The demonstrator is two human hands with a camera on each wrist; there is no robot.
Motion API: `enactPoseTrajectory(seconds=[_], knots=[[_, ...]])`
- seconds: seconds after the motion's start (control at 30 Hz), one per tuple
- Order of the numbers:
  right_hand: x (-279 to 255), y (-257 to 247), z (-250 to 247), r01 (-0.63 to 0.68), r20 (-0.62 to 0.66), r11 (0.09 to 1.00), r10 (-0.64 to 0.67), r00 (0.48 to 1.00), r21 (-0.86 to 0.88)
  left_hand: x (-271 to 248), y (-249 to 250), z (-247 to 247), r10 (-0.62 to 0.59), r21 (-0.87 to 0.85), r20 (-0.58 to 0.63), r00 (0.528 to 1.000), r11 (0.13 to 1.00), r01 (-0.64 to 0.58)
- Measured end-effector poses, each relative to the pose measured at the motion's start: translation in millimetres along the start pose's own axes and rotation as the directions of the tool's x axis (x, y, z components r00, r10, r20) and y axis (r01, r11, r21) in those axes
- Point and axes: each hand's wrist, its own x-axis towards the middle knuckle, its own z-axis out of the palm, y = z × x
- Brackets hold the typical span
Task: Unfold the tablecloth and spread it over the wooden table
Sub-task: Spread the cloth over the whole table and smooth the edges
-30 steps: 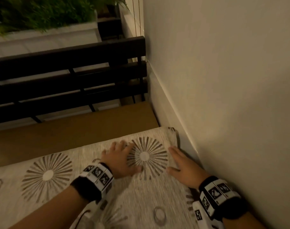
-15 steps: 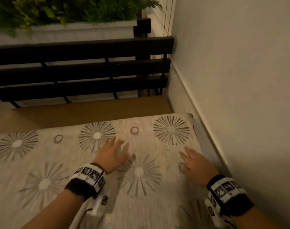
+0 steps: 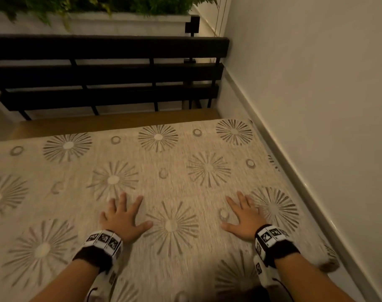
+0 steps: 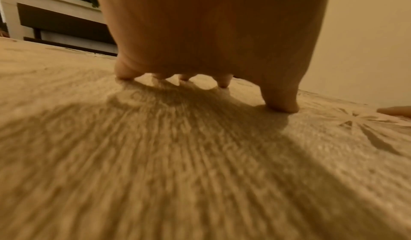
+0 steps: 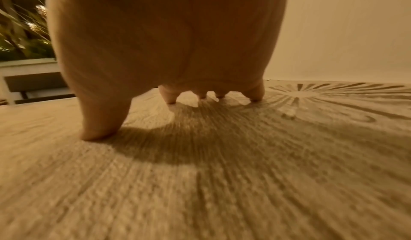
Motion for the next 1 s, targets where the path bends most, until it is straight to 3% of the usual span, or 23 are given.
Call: enactPoseTrajectory(seconds=[0.23,0.37,0.47,0.77,0.83,0.9,0.97,1.0], knots=[[3.4,3.8,-3.9,0.014,-0.099,0.997,-0.007,0.995,0.076,4.4,4.6,-8.4,-0.001,-0.037,-0.037,0.999,0.999,0.000],[-11.3,29.8,17.1,-0.168,-0.236,0.981,0.186,0.954,0.094,-30.4,-10.4,14.2,-0.138,-0.131,-0.163,0.977,0.984,0.118],[-10.8,47.8,22.1,-0.232,-0.173,0.969,0.244,0.954,0.087,-40.2,-18.4,28.6,-0.200,-0.146,-0.058,0.978,0.971,0.189],[3.5,43.0,-12.6,-0.256,-0.072,0.967,0.254,0.965,-0.017,-21.6,-4.9,-3.6,-0.190,-0.102,0.090,0.978,0.975,0.199],[-1.9,16.1,-12.9,-0.157,-0.118,0.980,0.142,0.983,-0.123,-29.2,7.0,-7.9,-0.152,-0.034,0.042,0.987,0.988,0.154],[-8.2,-23.4,-3.9,0.116,-0.105,0.987,-0.127,0.986,-0.108,-37.3,27.4,-4.3,-0.027,-0.018,0.016,1.000,0.999,0.028],[-13.5,-59.1,11.6,0.344,0.011,0.936,-0.344,0.939,-0.080,-43.2,46.9,7.1,0.057,-0.037,0.083,0.995,0.998,-0.054],[-14.9,-68.5,19.4,0.394,0.080,0.915,-0.387,0.918,-0.087,-44.6,52.4,13.1,0.057,-0.027,0.124,0.991,0.998,-0.054]])
